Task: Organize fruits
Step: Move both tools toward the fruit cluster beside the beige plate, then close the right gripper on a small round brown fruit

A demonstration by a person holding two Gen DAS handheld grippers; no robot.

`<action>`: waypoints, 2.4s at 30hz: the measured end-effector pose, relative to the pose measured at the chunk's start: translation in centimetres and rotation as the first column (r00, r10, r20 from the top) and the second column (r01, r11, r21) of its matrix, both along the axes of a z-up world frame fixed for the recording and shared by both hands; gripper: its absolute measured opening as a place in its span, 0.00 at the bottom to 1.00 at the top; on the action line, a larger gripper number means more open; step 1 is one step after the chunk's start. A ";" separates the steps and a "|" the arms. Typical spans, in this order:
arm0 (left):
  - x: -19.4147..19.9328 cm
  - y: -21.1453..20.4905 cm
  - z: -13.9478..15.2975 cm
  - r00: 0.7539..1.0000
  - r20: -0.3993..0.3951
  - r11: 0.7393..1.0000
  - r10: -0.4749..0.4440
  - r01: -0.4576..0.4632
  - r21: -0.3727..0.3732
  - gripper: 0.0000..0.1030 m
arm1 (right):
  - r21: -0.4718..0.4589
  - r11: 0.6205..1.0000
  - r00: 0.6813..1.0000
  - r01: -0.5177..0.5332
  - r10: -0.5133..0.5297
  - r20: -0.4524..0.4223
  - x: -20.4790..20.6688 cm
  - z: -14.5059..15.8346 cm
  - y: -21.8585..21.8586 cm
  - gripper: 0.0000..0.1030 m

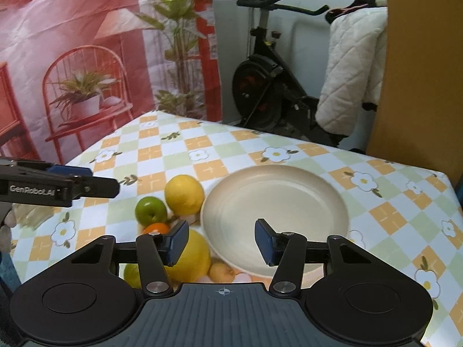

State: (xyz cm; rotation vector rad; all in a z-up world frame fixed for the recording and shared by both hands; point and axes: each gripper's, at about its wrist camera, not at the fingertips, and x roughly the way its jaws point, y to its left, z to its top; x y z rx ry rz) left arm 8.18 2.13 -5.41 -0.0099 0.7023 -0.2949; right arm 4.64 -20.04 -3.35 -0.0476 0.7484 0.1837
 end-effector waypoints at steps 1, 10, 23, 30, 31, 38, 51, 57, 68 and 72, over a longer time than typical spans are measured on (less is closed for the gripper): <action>0.0 0.0 -0.1 1.000 -0.006 1.000 0.002 -0.002 0.000 0.64 | 0.003 1.000 1.000 -0.004 0.004 -0.005 0.0 -0.1 0.0 0.46; 0.4 0.9 -0.8 0.999 -0.041 0.999 0.034 -0.034 -0.014 0.62 | 0.035 0.999 0.998 -0.029 0.031 -0.062 0.1 -0.9 0.4 0.46; -0.2 0.5 -2.4 0.993 -0.118 0.998 -0.001 -0.006 -0.061 0.55 | 0.027 0.999 0.988 -0.030 0.034 -0.151 -0.4 -3.1 1.1 0.46; -0.4 0.5 -2.4 0.994 -0.113 0.997 -0.006 -0.002 -0.072 0.55 | 0.046 0.999 0.990 -0.018 0.024 -0.140 -0.5 -2.6 0.8 0.46; -0.5 0.5 -2.4 0.993 -0.114 0.997 -0.007 -0.001 -0.072 0.55 | 0.046 0.999 0.990 -0.019 0.025 -0.138 -0.4 -2.5 0.7 0.46; -0.9 0.2 -2.1 0.993 -0.112 0.997 -0.024 0.016 -0.076 0.55 | 0.036 0.998 0.991 -0.044 0.048 -0.121 -0.8 -1.9 1.2 0.42; -3.3 -0.5 -2.6 0.988 -0.141 0.996 -0.069 0.059 -0.072 0.54 | 0.021 0.999 0.993 -0.025 0.027 -0.117 -2.7 -1.4 1.0 0.39; -3.9 -0.4 -2.5 0.989 -0.136 0.996 -0.058 0.049 -0.071 0.51 | 0.031 0.999 0.991 -0.016 0.020 -0.133 -3.6 -1.8 0.7 0.31; -3.8 -0.7 -2.5 0.989 -0.136 0.997 -0.062 0.054 -0.062 0.49 | 0.032 0.998 0.988 -0.048 0.052 -0.147 -2.9 -2.2 1.2 0.27; -3.6 -1.1 -2.8 0.988 -0.143 0.997 -0.066 0.059 -0.053 0.42 | 0.041 0.998 0.987 -0.043 0.049 -0.152 -2.8 -2.4 0.7 0.19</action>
